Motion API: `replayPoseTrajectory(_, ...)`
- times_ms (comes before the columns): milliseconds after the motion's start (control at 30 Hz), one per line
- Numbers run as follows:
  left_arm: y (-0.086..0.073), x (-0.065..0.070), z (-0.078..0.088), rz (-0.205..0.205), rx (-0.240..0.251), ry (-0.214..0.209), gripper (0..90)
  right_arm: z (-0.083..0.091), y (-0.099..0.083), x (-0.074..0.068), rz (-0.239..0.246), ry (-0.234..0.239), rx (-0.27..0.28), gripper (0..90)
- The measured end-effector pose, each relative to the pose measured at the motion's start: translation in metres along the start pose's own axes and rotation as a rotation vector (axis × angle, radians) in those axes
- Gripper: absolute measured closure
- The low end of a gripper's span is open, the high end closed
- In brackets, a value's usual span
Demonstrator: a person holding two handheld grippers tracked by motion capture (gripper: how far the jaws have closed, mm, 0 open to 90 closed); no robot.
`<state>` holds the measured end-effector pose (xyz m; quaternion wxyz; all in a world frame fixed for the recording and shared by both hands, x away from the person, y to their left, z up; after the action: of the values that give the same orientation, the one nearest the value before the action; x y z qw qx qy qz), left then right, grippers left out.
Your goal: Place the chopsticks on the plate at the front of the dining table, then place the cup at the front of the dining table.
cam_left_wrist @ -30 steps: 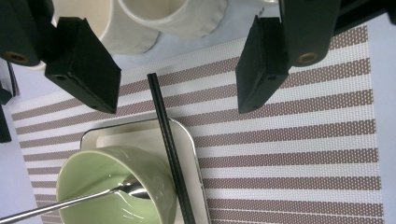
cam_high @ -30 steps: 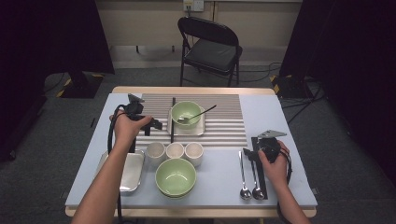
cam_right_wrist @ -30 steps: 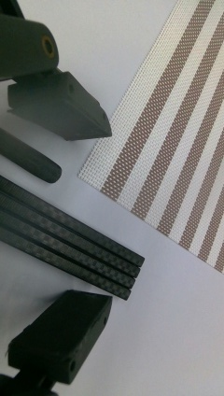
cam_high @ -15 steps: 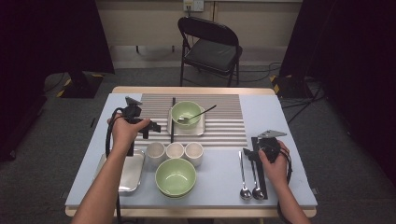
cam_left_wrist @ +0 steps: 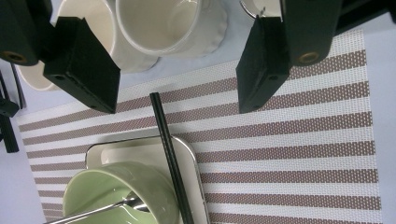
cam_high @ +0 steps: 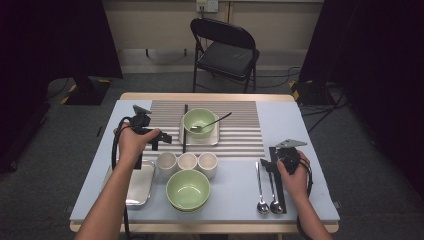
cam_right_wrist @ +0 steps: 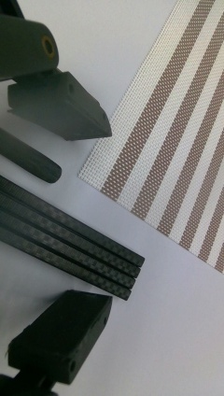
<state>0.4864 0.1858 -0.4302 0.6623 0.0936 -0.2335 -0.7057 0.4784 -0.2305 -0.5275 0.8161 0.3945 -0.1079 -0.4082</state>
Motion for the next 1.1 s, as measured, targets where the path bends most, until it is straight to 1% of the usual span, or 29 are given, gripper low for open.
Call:
replayPoseTrajectory(133,-0.001,0.001,0.002,0.000,0.007,-0.008,30.3,0.000,0.000,0.000,0.001,0.002,-0.001,15.1)
replayPoseTrajectory(200,-0.002,0.000,0.003,-0.009,0.005,-0.004,30.3,0.000,0.000,0.000,0.002,0.001,-0.001,15.1)
replayPoseTrajectory(367,-0.003,-0.001,0.006,-0.006,0.011,0.005,30.3,0.000,0.000,0.000,0.003,0.001,-0.001,15.1)
replayPoseTrajectory(533,-0.004,0.001,0.008,-0.029,0.014,-0.003,30.3,0.000,0.000,0.000,0.002,0.001,-0.001,15.1)
replayPoseTrajectory(600,-0.005,0.003,0.009,-0.026,0.013,-0.007,30.3,0.000,0.000,0.000,0.001,0.000,0.000,15.1)
replayPoseTrajectory(700,-0.006,0.003,0.010,-0.033,0.013,-0.007,30.3,0.000,0.000,0.000,0.002,0.001,0.000,15.1)
replayPoseTrajectory(733,-0.006,0.004,0.010,-0.029,0.014,-0.007,30.3,0.000,0.000,0.000,0.003,0.001,-0.001,15.1)
replayPoseTrajectory(767,-0.006,0.004,0.010,-0.036,0.012,-0.010,30.3,0.000,0.000,0.000,0.001,0.001,0.000,15.1)
replayPoseTrajectory(833,-0.007,0.004,0.010,-0.035,0.012,-0.008,30.3,0.000,0.000,0.000,0.001,0.001,-0.001,15.1)
replayPoseTrajectory(867,-0.007,0.004,0.010,-0.043,0.012,-0.008,30.3,0.000,0.000,0.000,0.001,0.001,-0.001,15.1)
replayPoseTrajectory(967,-0.008,0.004,0.010,-0.038,0.012,-0.006,30.3,0.000,0.000,0.000,0.001,0.001,-0.001,15.1)
replayPoseTrajectory(1000,-0.008,0.003,0.010,-0.044,0.013,-0.004,30.3,0.000,0.000,0.000,0.001,0.001,0.000,15.1)
replayPoseTrajectory(1100,-0.010,0.003,0.009,-0.035,0.007,-0.009,30.3,0.000,0.000,0.000,0.002,0.001,0.000,15.1)
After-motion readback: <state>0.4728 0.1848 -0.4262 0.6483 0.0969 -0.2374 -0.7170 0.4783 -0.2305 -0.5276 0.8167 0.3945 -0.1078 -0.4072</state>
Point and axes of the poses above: each handheld gripper's, and its own axes: z roughly backward along the jaws, y roughly out of its top, x roughly to its right, the point moved 7 cm from there along -z, roughly forward along the jaws, and after that the axes turned 14 degrees about y, right-handed, at the moved point
